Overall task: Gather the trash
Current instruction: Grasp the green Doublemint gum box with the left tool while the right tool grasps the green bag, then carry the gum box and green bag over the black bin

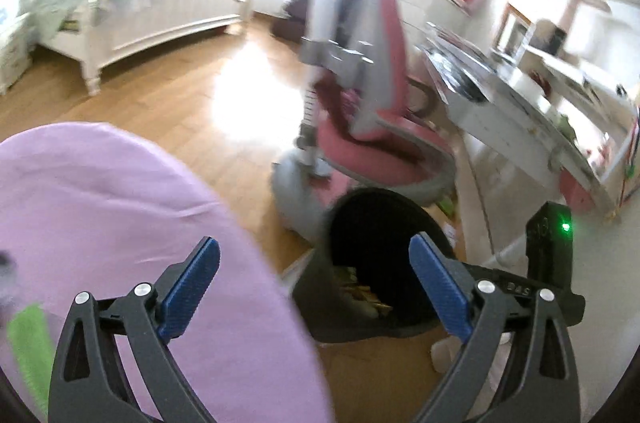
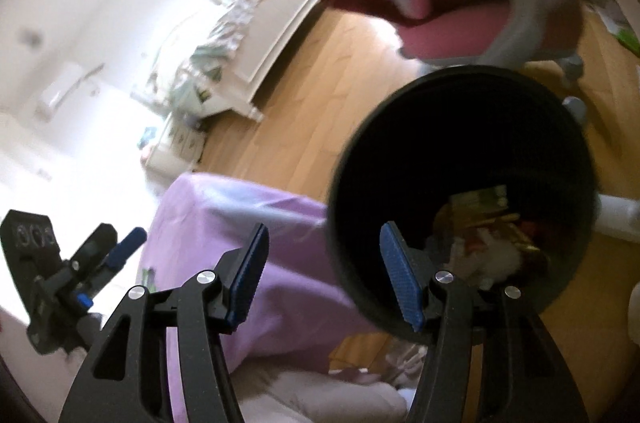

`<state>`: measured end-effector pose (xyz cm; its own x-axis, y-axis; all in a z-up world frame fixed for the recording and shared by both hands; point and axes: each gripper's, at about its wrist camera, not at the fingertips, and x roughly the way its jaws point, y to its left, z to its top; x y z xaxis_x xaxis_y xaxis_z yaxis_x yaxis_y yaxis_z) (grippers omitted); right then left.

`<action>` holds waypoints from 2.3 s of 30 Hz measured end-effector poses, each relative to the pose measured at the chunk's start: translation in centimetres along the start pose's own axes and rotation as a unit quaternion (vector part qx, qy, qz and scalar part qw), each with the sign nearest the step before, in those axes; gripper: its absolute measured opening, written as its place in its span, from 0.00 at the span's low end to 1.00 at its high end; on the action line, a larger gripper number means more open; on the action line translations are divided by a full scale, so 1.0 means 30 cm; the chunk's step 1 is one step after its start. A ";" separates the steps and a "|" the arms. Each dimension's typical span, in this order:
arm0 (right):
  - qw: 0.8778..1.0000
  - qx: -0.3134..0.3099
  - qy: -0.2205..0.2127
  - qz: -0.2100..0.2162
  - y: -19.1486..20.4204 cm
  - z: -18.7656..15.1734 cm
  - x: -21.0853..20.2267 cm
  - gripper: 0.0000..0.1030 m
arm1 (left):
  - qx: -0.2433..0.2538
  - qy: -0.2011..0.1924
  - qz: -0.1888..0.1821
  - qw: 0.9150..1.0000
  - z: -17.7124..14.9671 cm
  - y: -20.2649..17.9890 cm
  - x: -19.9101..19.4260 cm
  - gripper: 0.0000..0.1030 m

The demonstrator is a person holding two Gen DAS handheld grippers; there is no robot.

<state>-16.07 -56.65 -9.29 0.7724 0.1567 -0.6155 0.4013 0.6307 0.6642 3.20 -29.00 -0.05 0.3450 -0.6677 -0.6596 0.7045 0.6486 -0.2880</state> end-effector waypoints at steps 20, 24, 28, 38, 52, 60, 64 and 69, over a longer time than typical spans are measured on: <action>0.916 -0.348 0.177 0.098 0.958 -0.414 0.308 0.57 | -0.094 0.028 0.166 0.981 -0.164 0.768 -0.314 0.70; 0.894 -0.393 0.197 0.089 1.069 -0.508 0.380 0.57 | -0.070 0.053 0.182 0.979 -0.172 0.812 -0.278 0.57; 0.884 -0.408 0.217 0.066 1.114 -0.566 0.464 0.57 | -0.078 0.048 0.181 0.979 -0.159 0.849 -0.264 0.51; 0.859 -0.464 0.214 -0.012 1.153 -0.660 0.618 0.57 | -0.069 0.033 0.230 0.970 -0.127 0.859 -0.200 0.34; 0.902 -0.372 0.198 0.097 1.074 -0.510 0.553 0.13 | -0.126 -0.023 0.161 0.979 -0.173 0.789 -0.373 0.30; 0.946 -0.270 0.116 0.139 0.912 -0.317 0.335 0.13 | -0.067 -0.047 0.100 0.992 -0.110 0.485 -0.382 0.30; 0.962 -0.240 0.062 0.115 0.807 -0.211 0.248 0.13 | -0.035 -0.051 0.061 0.996 -0.060 0.325 -0.322 0.30; 0.978 -0.196 -0.009 0.074 0.611 -0.086 0.094 0.13 | 0.017 -0.044 0.014 0.999 -0.003 0.103 -0.208 0.30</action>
<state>-7.80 -42.70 0.05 0.8175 0.2581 -0.5149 0.0668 0.8455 0.5298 3.18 -22.79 3.12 0.4169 -0.6804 -0.6027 0.7144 0.6552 -0.2455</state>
